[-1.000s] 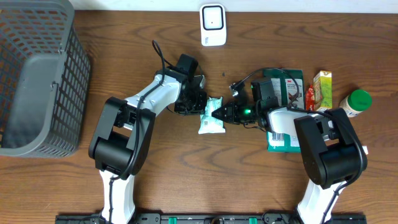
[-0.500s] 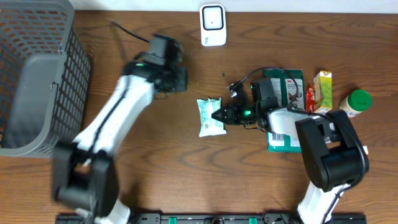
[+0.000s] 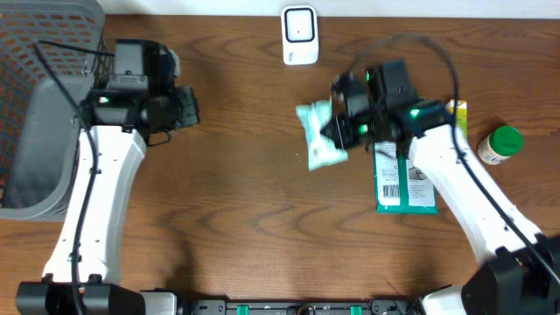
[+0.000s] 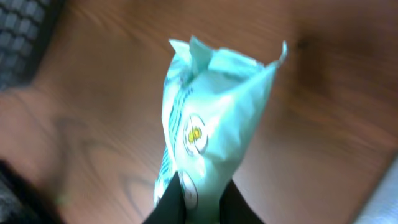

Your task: Scan the item barcode

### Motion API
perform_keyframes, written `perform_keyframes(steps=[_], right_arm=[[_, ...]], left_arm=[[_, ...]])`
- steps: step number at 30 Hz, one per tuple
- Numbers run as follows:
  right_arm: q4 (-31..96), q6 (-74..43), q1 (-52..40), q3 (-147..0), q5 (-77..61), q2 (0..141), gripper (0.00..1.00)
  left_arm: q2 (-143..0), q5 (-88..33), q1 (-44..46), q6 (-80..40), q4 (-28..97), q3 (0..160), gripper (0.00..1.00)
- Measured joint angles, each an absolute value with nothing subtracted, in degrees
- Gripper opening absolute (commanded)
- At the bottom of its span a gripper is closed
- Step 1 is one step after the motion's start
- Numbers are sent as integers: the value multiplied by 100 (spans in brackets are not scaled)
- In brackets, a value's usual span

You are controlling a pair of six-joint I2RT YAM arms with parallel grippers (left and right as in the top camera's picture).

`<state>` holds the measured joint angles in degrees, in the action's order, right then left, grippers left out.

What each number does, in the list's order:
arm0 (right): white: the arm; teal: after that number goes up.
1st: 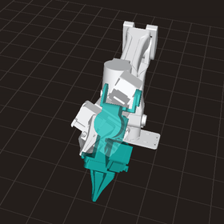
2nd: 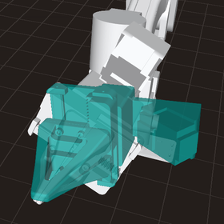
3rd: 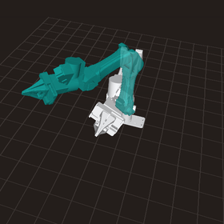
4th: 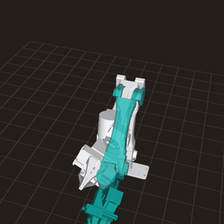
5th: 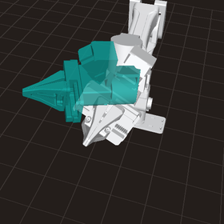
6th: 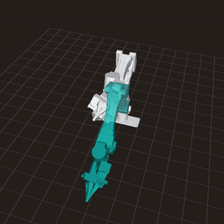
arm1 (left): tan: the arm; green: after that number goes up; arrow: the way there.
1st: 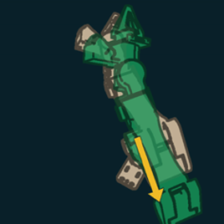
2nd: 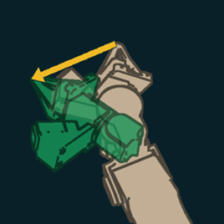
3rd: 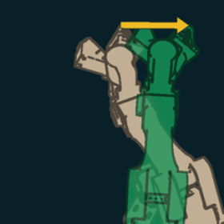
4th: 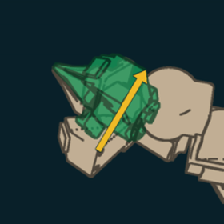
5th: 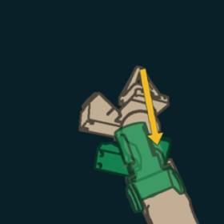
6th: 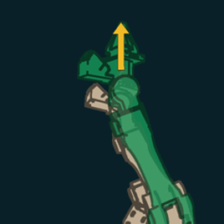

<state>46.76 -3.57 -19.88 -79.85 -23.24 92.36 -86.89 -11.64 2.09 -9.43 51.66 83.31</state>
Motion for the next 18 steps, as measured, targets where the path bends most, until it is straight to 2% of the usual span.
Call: perform_keyframes(steps=[2, 4, 7, 10, 18], right_arm=[[5074, -89, -2189, -8698, -1776, 9218, 1], [5238, 209, -2443, -9400, -1330, 9179, 1], [5336, 403, -2676, -9677, -1127, 9045, 1], [5330, 674, -2827, -9684, -1035, 8993, 1], [5043, 1297, -3083, -9684, -362, 9050, 1]], left_arm=[[-8687, -1157, 167, -849, 5262, 8545, 29], [-8656, -1162, 158, -755, 5262, 8718, 44], [-8648, -1061, 161, -711, 5347, 8722, 52], [-8646, -878, 158, -687, 5358, 8687, 79], [-8648, -729, 158, -633, 5363, 8678, 81]])
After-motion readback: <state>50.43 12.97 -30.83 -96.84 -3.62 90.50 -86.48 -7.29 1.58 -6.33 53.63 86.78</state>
